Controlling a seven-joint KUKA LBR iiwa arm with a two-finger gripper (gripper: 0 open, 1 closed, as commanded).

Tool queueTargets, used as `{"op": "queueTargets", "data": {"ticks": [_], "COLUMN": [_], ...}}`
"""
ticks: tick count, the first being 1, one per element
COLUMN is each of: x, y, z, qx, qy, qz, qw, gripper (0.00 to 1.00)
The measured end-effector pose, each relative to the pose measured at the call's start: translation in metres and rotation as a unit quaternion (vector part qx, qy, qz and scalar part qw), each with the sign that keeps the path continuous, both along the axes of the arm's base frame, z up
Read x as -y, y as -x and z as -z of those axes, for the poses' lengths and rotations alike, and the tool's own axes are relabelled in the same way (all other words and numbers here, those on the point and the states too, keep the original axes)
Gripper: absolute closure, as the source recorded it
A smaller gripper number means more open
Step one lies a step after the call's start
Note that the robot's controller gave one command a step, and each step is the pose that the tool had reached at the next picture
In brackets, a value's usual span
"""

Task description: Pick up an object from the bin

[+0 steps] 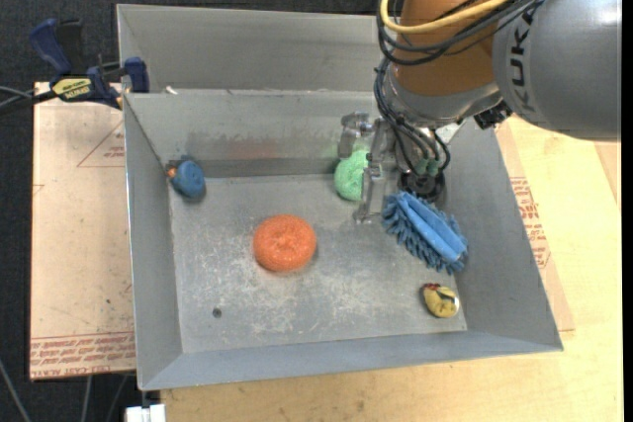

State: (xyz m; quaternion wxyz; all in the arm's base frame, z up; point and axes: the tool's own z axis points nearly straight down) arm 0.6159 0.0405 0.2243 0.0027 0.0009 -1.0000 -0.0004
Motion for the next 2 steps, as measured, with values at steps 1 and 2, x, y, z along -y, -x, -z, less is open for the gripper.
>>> {"op": "queueTargets", "data": {"ticks": [1, 2], "x": [0.0, -0.028], "y": [-0.001, 0.012], "z": [-0.005, 0.017], "qx": [0.0036, 0.0053], "qy": [0.0, 0.001], "qz": [0.0, -0.028], "qw": [1.0, 0.9996], "gripper": [0.0, 0.0]}}
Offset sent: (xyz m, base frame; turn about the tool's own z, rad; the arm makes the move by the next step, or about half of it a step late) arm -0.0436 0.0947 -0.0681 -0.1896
